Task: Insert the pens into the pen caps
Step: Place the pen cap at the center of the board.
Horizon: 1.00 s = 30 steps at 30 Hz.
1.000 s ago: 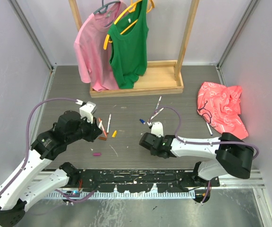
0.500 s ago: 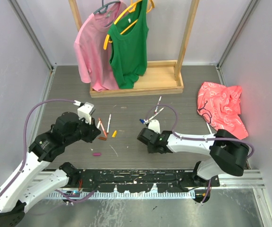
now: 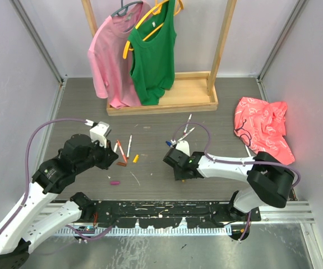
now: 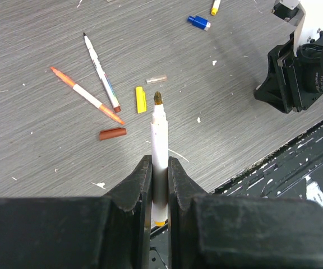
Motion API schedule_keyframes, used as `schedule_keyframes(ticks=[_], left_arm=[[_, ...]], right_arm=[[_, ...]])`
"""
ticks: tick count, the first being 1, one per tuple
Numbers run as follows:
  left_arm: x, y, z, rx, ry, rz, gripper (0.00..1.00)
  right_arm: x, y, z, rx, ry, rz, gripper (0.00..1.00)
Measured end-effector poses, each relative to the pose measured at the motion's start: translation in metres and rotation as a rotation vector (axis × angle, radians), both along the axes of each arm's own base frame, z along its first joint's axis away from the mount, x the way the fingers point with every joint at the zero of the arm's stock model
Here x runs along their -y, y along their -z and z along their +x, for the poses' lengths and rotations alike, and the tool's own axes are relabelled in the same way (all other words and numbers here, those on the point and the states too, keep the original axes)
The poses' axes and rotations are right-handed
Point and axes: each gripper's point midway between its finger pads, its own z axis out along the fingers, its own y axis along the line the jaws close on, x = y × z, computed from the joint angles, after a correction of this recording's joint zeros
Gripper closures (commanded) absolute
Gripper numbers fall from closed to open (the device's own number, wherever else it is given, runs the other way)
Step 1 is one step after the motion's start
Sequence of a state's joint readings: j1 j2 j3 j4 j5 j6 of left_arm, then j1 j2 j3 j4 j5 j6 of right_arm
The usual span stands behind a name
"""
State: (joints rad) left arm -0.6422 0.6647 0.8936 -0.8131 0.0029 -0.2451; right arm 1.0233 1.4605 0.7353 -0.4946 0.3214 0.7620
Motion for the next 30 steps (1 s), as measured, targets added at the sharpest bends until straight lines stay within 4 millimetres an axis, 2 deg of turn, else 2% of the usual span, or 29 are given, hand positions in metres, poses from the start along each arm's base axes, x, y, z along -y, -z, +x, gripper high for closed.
schedule_keyframes(ticks=[15,27,30], left_arm=[[-0.0057,0.0028,0.0012,-0.002,-0.025,0.022,1.00],[-0.0060,0.0036,0.0020,-0.004,-0.029,0.026,1.00],[-0.0066,0.0035,0.0024,-0.002,-0.032,0.027,1.00]], right_arm=[[-0.0024,0.0005,-0.0009,-0.064,-0.055,-0.017,0.66],[-0.0024,0.0014,-0.0008,-0.085,-0.072,-0.012,0.73],[-0.0021,0.0015,-0.0005,-0.089,-0.077,-0.012,0.72]])
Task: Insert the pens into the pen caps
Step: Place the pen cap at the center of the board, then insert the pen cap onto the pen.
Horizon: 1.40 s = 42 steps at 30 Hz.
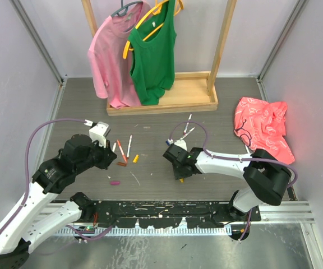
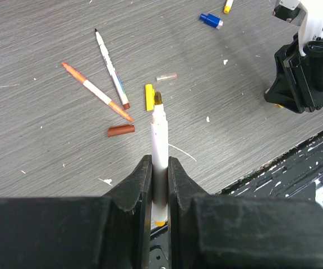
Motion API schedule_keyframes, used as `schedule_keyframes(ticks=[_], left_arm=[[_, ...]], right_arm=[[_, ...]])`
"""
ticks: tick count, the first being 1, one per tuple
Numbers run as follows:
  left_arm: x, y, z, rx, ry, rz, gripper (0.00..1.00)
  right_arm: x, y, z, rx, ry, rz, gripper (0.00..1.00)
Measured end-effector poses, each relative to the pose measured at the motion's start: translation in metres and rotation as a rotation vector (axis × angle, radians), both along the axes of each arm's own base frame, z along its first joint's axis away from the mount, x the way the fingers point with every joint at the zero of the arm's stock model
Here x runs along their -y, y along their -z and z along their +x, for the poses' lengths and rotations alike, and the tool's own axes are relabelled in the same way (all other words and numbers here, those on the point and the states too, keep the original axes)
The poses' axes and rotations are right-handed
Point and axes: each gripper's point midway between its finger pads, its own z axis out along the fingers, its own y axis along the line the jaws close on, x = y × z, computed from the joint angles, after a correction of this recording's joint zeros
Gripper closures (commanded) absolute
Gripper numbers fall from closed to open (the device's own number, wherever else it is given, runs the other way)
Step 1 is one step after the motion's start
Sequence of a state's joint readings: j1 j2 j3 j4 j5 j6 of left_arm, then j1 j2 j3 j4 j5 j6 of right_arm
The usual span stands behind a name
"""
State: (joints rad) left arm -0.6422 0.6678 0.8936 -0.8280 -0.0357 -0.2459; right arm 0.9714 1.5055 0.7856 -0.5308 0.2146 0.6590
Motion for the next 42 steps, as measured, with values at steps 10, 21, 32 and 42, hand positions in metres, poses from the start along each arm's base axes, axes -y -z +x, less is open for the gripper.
schedule_keyframes(ticks=[10,21,32,42], left_arm=[[-0.002,0.000,0.001,0.006,-0.011,0.005,1.00],[-0.002,-0.001,0.001,0.010,-0.012,0.003,1.00],[-0.004,-0.003,0.001,0.018,-0.017,0.001,1.00],[-0.004,-0.003,0.001,0.018,-0.017,0.001,1.00]], right_arm=[[0.000,0.000,-0.001,-0.011,-0.010,0.004,0.68],[0.001,0.000,-0.001,-0.014,-0.019,-0.001,0.68],[0.001,0.000,-0.002,-0.014,-0.019,-0.001,0.68],[0.011,0.000,-0.011,-0.043,-0.021,-0.026,0.66]])
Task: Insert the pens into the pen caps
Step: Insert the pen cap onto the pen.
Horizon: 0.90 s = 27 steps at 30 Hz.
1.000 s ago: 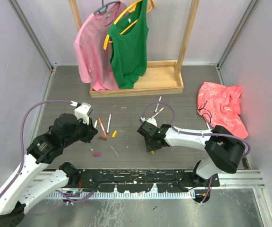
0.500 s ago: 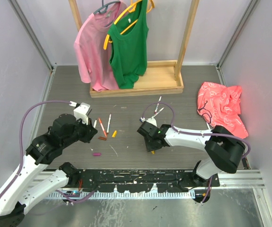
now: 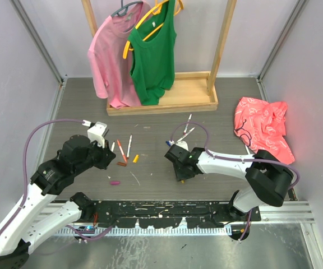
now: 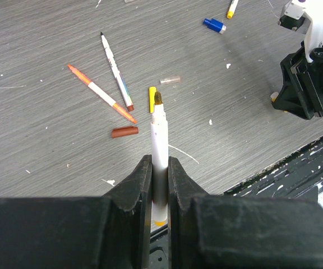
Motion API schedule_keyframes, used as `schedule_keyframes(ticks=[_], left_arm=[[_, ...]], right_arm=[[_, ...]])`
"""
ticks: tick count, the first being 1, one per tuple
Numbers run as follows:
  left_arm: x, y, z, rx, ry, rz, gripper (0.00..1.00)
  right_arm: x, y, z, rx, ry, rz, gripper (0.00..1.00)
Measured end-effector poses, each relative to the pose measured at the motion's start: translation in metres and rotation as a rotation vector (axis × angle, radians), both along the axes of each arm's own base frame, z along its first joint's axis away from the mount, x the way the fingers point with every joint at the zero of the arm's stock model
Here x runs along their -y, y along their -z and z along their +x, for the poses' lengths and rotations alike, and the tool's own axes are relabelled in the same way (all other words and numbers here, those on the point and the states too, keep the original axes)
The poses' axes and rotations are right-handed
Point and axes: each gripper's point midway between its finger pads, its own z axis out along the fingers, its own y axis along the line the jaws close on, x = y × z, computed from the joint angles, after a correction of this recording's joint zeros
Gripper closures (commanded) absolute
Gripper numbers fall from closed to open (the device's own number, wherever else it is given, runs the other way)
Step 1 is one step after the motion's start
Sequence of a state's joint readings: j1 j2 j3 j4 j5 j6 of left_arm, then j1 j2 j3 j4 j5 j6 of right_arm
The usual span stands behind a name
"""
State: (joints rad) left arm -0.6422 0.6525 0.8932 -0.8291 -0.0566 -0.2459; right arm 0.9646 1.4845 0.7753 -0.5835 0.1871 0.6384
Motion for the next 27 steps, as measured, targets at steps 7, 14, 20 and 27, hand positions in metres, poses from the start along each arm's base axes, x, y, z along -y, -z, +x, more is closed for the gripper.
schedule_keyframes(ticks=[7,14,20,27], left_arm=[[0.000,0.000,0.000,0.000,0.000,0.000,1.00],[0.000,0.000,0.000,0.000,0.000,0.000,1.00],[0.001,0.005,-0.001,-0.012,-0.003,-0.007,1.00],[0.008,0.002,-0.001,-0.011,0.008,-0.045,1.00]], right_arm=[[-0.001,0.000,-0.001,-0.004,-0.002,0.003,0.71],[-0.003,0.000,0.000,-0.005,-0.006,0.014,0.81],[0.000,-0.002,0.001,0.017,-0.011,0.015,0.94],[0.014,-0.027,0.018,0.153,0.004,-0.001,1.00]])
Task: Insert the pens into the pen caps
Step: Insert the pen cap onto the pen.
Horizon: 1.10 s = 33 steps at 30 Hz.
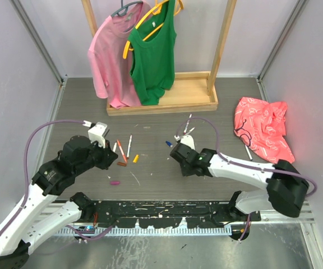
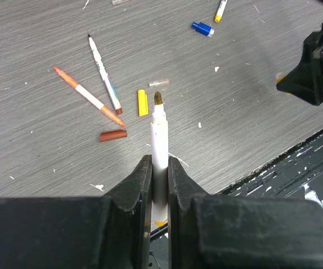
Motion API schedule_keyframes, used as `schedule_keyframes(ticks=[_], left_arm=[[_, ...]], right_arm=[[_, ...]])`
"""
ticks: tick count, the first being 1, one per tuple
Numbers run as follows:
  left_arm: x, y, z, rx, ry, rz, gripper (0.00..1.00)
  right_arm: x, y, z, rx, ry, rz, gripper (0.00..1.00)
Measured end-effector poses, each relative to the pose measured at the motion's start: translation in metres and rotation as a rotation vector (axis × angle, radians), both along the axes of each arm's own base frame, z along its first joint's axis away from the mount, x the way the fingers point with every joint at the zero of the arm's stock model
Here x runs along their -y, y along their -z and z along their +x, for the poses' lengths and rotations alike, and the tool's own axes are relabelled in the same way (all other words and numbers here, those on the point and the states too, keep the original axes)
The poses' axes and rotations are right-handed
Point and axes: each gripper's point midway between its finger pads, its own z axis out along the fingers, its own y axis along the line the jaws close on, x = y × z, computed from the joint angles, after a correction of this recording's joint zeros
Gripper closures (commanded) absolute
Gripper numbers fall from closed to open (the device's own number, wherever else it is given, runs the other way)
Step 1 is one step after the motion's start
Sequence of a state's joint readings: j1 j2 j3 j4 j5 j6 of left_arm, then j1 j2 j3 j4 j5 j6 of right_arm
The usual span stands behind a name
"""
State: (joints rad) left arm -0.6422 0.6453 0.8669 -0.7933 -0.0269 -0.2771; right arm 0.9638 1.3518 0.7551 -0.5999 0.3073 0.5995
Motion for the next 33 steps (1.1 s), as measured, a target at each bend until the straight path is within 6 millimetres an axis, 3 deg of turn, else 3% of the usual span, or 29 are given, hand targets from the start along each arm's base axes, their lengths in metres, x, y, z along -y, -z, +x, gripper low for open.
schedule_keyframes(ticks=[7,13,22,26,33], left_arm=[[0.001,-0.003,-0.001,0.007,0.002,-0.013,1.00],[0.000,-0.005,-0.002,0.010,-0.005,-0.028,0.98],[-0.006,-0.032,-0.006,0.091,-0.060,-0.147,1.00],[-0.006,-0.033,-0.007,0.083,-0.076,-0.162,1.00],[-0.002,-0.037,-0.009,0.065,-0.066,-0.184,1.00]], right_arm=[[-0.002,-0.063,0.032,0.260,0.078,0.154,1.00],[0.002,-0.106,0.046,0.428,0.135,0.295,1.00],[0.022,-0.147,0.036,0.596,0.176,0.531,1.00],[0.027,-0.164,0.030,0.638,0.176,0.623,1.00],[0.014,-0.175,0.023,0.617,0.130,0.713,1.00]])
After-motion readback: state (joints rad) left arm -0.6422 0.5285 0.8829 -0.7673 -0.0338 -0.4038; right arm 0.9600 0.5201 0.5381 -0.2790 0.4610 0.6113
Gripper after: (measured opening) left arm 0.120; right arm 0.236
